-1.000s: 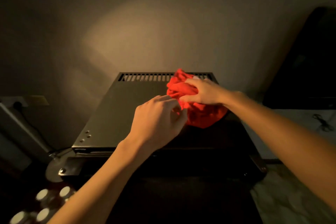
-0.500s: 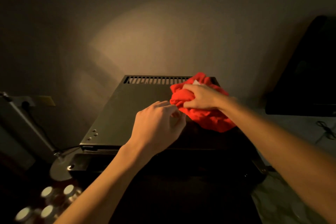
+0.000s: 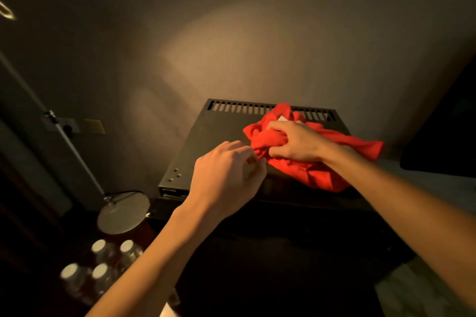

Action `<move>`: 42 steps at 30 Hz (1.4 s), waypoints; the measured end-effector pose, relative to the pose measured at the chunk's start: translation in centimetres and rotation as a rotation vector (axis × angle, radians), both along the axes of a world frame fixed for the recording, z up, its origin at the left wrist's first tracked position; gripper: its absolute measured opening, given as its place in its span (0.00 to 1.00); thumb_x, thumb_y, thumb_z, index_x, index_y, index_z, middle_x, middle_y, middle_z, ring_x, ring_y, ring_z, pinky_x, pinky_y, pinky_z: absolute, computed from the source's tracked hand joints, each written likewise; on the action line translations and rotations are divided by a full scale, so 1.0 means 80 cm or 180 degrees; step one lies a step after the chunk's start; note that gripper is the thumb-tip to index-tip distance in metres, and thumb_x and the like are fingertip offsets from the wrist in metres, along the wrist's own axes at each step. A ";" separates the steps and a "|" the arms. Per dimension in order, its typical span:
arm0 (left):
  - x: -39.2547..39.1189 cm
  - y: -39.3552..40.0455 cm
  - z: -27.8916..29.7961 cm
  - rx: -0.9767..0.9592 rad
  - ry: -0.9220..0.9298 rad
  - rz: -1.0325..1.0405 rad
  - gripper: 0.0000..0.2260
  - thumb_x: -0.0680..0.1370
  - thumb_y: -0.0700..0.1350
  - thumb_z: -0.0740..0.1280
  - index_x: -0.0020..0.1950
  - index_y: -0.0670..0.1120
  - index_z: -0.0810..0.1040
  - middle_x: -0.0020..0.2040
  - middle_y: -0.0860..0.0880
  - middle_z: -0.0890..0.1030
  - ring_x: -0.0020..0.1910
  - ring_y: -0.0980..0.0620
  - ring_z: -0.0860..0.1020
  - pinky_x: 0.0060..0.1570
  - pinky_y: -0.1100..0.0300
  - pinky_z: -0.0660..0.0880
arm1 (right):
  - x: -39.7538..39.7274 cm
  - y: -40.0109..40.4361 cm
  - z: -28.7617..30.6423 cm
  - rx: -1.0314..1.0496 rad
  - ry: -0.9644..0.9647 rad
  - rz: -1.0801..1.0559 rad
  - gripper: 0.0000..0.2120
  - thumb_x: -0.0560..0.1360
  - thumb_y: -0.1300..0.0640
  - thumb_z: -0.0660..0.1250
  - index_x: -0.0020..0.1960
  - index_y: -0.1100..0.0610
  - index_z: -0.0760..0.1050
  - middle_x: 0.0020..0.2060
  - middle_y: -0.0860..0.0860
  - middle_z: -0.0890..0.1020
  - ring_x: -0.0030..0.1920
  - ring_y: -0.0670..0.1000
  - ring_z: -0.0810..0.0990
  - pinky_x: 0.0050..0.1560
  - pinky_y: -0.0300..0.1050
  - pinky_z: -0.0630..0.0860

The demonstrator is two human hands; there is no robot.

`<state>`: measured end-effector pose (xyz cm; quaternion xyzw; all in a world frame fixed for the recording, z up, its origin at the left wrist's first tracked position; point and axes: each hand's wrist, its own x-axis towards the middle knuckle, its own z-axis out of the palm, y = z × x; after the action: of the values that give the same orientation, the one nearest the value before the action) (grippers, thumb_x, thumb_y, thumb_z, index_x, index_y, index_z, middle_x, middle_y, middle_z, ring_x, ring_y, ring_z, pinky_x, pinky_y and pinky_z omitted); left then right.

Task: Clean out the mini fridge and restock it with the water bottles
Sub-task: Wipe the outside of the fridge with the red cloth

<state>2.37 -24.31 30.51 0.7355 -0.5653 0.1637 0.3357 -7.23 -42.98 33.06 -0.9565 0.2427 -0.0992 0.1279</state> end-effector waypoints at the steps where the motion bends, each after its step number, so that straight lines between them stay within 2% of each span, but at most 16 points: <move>1: 0.006 0.009 -0.001 -0.0051 0.0005 -0.0033 0.15 0.74 0.59 0.59 0.40 0.51 0.78 0.40 0.55 0.79 0.43 0.54 0.78 0.35 0.57 0.74 | 0.005 0.019 0.001 0.0043 0.0008 0.0111 0.12 0.68 0.50 0.72 0.45 0.44 0.69 0.45 0.50 0.73 0.47 0.54 0.74 0.43 0.41 0.61; 3: 0.018 0.028 -0.002 -0.0156 0.0010 -0.0121 0.13 0.75 0.57 0.61 0.39 0.50 0.78 0.38 0.54 0.79 0.41 0.52 0.77 0.35 0.56 0.74 | 0.016 0.056 0.002 0.0148 0.0092 0.0226 0.12 0.68 0.43 0.70 0.42 0.41 0.66 0.52 0.55 0.77 0.56 0.55 0.76 0.52 0.41 0.66; 6: 0.043 0.065 -0.003 -0.0311 0.0015 -0.0238 0.12 0.75 0.55 0.62 0.37 0.49 0.76 0.36 0.53 0.77 0.40 0.52 0.76 0.37 0.54 0.74 | 0.033 0.114 0.002 0.0204 0.0161 0.0293 0.16 0.66 0.35 0.65 0.46 0.45 0.71 0.66 0.59 0.74 0.73 0.55 0.63 0.60 0.44 0.63; 10: 0.084 0.126 -0.012 -0.0616 0.0204 -0.0438 0.10 0.74 0.52 0.63 0.37 0.48 0.76 0.36 0.53 0.77 0.40 0.51 0.75 0.38 0.55 0.72 | 0.054 0.192 0.002 0.0055 -0.0061 0.0025 0.13 0.70 0.45 0.72 0.51 0.47 0.74 0.69 0.59 0.72 0.72 0.57 0.65 0.58 0.41 0.62; 12: 0.101 0.156 -0.024 -0.0823 0.0457 -0.0427 0.09 0.74 0.51 0.64 0.38 0.48 0.76 0.37 0.53 0.77 0.40 0.51 0.76 0.39 0.54 0.72 | 0.062 0.230 -0.003 -0.0094 -0.0047 -0.0152 0.16 0.67 0.45 0.71 0.52 0.47 0.75 0.69 0.59 0.72 0.68 0.61 0.70 0.62 0.45 0.65; 14: 0.123 0.179 -0.043 -0.0901 0.0756 -0.0169 0.10 0.75 0.53 0.62 0.38 0.48 0.75 0.37 0.53 0.77 0.40 0.50 0.76 0.38 0.53 0.72 | 0.072 0.269 -0.008 -0.0273 -0.0103 -0.0256 0.19 0.64 0.41 0.69 0.51 0.49 0.75 0.61 0.55 0.77 0.59 0.60 0.76 0.57 0.48 0.69; 17: 0.164 0.196 -0.087 -0.0364 0.1390 0.0060 0.15 0.74 0.56 0.55 0.37 0.48 0.73 0.36 0.51 0.76 0.41 0.45 0.77 0.37 0.51 0.71 | 0.091 0.329 -0.021 -0.0574 -0.0271 -0.0295 0.24 0.60 0.36 0.65 0.48 0.51 0.75 0.46 0.50 0.79 0.47 0.56 0.79 0.45 0.48 0.74; 19: 0.182 0.203 -0.121 0.0026 0.1813 -0.0110 0.15 0.73 0.55 0.53 0.34 0.47 0.70 0.33 0.47 0.75 0.41 0.38 0.76 0.36 0.50 0.68 | 0.106 0.359 -0.041 -0.0952 -0.0171 -0.0330 0.27 0.60 0.33 0.63 0.50 0.51 0.74 0.45 0.51 0.82 0.49 0.58 0.81 0.45 0.50 0.77; 22: 0.188 0.211 -0.163 0.0426 0.2037 -0.0444 0.12 0.71 0.52 0.56 0.35 0.47 0.72 0.37 0.43 0.80 0.45 0.37 0.78 0.37 0.50 0.71 | 0.124 0.380 -0.080 -0.1463 -0.0291 -0.0258 0.28 0.64 0.33 0.64 0.53 0.54 0.76 0.51 0.52 0.83 0.62 0.57 0.77 0.57 0.52 0.76; 26: 0.173 0.219 -0.217 0.1178 0.2207 -0.0939 0.11 0.68 0.53 0.63 0.47 0.52 0.76 0.47 0.52 0.83 0.50 0.48 0.82 0.46 0.54 0.78 | 0.132 0.383 -0.127 -0.2161 -0.0511 -0.0167 0.26 0.65 0.40 0.71 0.55 0.57 0.78 0.58 0.53 0.81 0.67 0.57 0.73 0.70 0.58 0.64; 27: 0.170 0.219 -0.235 0.1061 0.2233 -0.0859 0.13 0.68 0.53 0.65 0.52 0.54 0.77 0.49 0.55 0.83 0.51 0.52 0.82 0.50 0.57 0.79 | 0.136 0.385 -0.141 -0.2311 -0.0483 -0.0055 0.24 0.66 0.42 0.70 0.55 0.57 0.78 0.58 0.54 0.81 0.67 0.57 0.73 0.70 0.59 0.63; 29: 0.159 0.224 -0.242 0.0781 0.1948 -0.1009 0.17 0.66 0.55 0.64 0.53 0.53 0.78 0.49 0.58 0.83 0.50 0.60 0.81 0.51 0.66 0.78 | 0.143 0.383 -0.167 -0.2553 -0.0226 0.0146 0.19 0.68 0.48 0.69 0.54 0.57 0.78 0.56 0.56 0.82 0.66 0.60 0.74 0.70 0.61 0.62; 30: 0.157 0.216 -0.258 0.0628 0.1457 -0.1154 0.16 0.66 0.53 0.63 0.52 0.51 0.78 0.48 0.55 0.84 0.50 0.58 0.81 0.49 0.66 0.76 | 0.149 0.377 -0.176 -0.2665 -0.0012 0.0151 0.17 0.68 0.51 0.69 0.53 0.58 0.78 0.54 0.57 0.82 0.65 0.61 0.75 0.71 0.61 0.61; 33: 0.152 0.203 -0.275 0.0842 0.0927 -0.1362 0.17 0.72 0.51 0.59 0.55 0.42 0.77 0.56 0.41 0.79 0.58 0.44 0.73 0.59 0.56 0.70 | 0.168 0.360 -0.188 -0.2932 0.0650 -0.0192 0.17 0.65 0.55 0.69 0.52 0.59 0.78 0.52 0.61 0.83 0.60 0.64 0.77 0.73 0.58 0.56; 38: 0.138 0.199 -0.309 0.0533 0.0964 -0.0933 0.13 0.72 0.51 0.63 0.48 0.44 0.81 0.52 0.46 0.80 0.56 0.47 0.75 0.60 0.56 0.73 | 0.193 0.363 -0.185 -0.2829 0.1710 -0.0688 0.21 0.60 0.52 0.70 0.49 0.61 0.79 0.51 0.65 0.82 0.61 0.67 0.74 0.71 0.65 0.58; 42: 0.126 0.199 -0.327 0.0207 0.1286 -0.0806 0.08 0.71 0.49 0.65 0.47 0.48 0.79 0.47 0.50 0.81 0.49 0.50 0.78 0.52 0.59 0.73 | 0.207 0.366 -0.179 -0.2836 0.2457 -0.0880 0.21 0.68 0.49 0.65 0.57 0.59 0.76 0.59 0.67 0.77 0.69 0.70 0.62 0.71 0.69 0.46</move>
<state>12.42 -8.37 4.35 0.6870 -0.5793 -0.0485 0.4360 9.33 -13.71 18.75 -0.8445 0.3287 0.1472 -0.3963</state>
